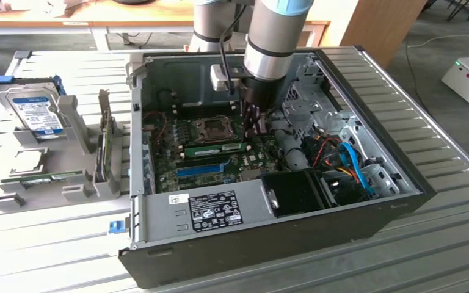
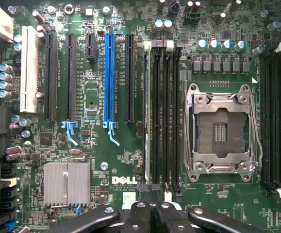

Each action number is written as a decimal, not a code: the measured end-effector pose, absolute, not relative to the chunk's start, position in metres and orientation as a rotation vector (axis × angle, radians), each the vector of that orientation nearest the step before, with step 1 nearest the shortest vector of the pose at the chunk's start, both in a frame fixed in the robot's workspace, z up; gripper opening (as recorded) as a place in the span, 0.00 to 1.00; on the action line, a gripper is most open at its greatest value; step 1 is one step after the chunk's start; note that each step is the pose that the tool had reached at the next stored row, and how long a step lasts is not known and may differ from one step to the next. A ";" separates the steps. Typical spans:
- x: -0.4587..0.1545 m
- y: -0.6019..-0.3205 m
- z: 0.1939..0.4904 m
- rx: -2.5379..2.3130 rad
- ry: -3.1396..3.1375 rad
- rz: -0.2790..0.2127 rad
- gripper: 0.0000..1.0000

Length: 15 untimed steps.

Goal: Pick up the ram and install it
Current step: 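Press down the ram until it locks into place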

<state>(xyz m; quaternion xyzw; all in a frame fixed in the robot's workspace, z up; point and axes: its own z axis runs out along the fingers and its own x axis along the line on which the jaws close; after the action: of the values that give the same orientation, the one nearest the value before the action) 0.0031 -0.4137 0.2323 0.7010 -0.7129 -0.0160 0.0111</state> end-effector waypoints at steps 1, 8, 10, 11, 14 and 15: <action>0.003 -0.414 0.232 2.187 -2.224 -0.050 0.11; 0.003 -0.414 0.231 2.187 -2.224 -0.051 0.11; 0.003 -0.414 0.231 2.187 -2.224 -0.051 0.11; 0.003 -0.413 0.231 2.187 -2.224 -0.051 0.11; 0.003 -0.412 0.231 2.187 -2.224 -0.051 0.11; 0.003 -0.411 0.231 2.187 -2.224 -0.051 0.11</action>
<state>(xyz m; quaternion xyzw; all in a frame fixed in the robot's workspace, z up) 0.0032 -0.4111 0.2309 0.7010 -0.7129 -0.0162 0.0108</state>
